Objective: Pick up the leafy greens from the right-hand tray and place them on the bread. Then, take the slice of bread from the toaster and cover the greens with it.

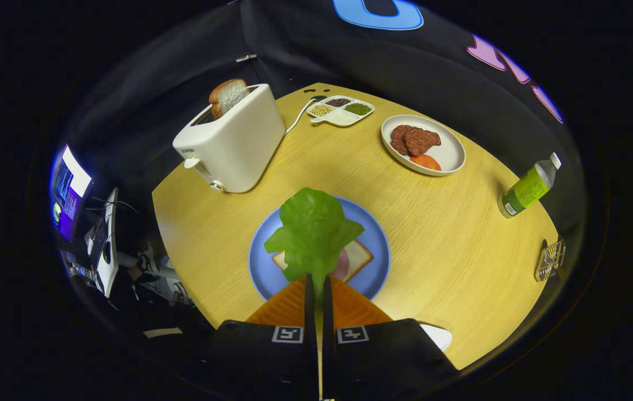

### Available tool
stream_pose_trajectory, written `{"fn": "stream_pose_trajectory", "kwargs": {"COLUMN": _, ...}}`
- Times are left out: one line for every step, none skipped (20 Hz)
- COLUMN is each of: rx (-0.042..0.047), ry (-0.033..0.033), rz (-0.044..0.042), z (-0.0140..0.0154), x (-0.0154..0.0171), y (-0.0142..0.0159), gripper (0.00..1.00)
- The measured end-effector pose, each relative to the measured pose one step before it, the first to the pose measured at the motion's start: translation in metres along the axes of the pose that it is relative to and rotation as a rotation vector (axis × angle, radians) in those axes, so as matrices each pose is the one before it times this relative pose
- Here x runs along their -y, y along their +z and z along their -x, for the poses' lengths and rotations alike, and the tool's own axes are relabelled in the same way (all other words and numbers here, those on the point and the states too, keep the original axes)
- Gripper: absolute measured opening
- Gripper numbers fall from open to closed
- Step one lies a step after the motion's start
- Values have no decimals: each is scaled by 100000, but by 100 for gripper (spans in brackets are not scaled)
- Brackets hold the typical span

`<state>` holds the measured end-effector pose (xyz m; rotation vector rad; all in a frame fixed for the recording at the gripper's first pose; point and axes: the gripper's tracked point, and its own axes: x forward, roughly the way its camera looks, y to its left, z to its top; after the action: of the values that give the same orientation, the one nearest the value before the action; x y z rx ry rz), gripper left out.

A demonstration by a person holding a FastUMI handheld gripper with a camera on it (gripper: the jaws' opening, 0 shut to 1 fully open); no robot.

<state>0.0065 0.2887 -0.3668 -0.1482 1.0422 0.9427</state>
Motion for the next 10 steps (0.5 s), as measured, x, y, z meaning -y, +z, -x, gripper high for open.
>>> {"fn": "stream_pose_trajectory", "kwargs": {"rx": -135, "ry": -304, "rz": 13, "z": -384, "x": -87, "y": 98, "gripper": 8}}
{"fn": "stream_pose_trajectory", "kwargs": {"rx": -139, "ry": -389, "rz": 11, "z": -324, "x": 77, "y": 132, "gripper": 8}}
{"fn": "stream_pose_trajectory", "kwargs": {"rx": -152, "ry": -151, "rz": -106, "z": -232, "x": -9, "y": 44, "gripper": 11}}
{"fn": "stream_pose_trajectory", "kwargs": {"rx": 118, "ry": -111, "rz": -284, "z": -239, "x": 28, "y": 163, "gripper": 11}}
{"fn": "stream_pose_trajectory", "kwargs": {"rx": -89, "ry": 137, "rz": -356, "z": -223, "x": -2, "y": -35, "gripper": 11}}
{"fn": "stream_pose_trajectory", "kwargs": {"rx": -384, "ry": 219, "rz": -247, "z": -125, "x": 54, "y": 70, "gripper": 14}}
{"fn": "stream_pose_trajectory", "kwargs": {"rx": 104, "ry": 201, "rz": 92, "z": -132, "x": 8, "y": 60, "gripper": 17}}
{"fn": "stream_pose_trajectory", "kwargs": {"rx": 762, "ry": -61, "rz": 631, "z": -117, "x": -8, "y": 229, "gripper": 19}}
{"fn": "stream_pose_trajectory", "kwargs": {"rx": 639, "ry": -1058, "rz": 826, "z": -183, "x": 300, "y": 122, "gripper": 27}}
{"fn": "stream_pose_trajectory", "kwargs": {"rx": 332, "ry": 283, "rz": 484, "z": 31, "x": -40, "y": 146, "gripper": 32}}
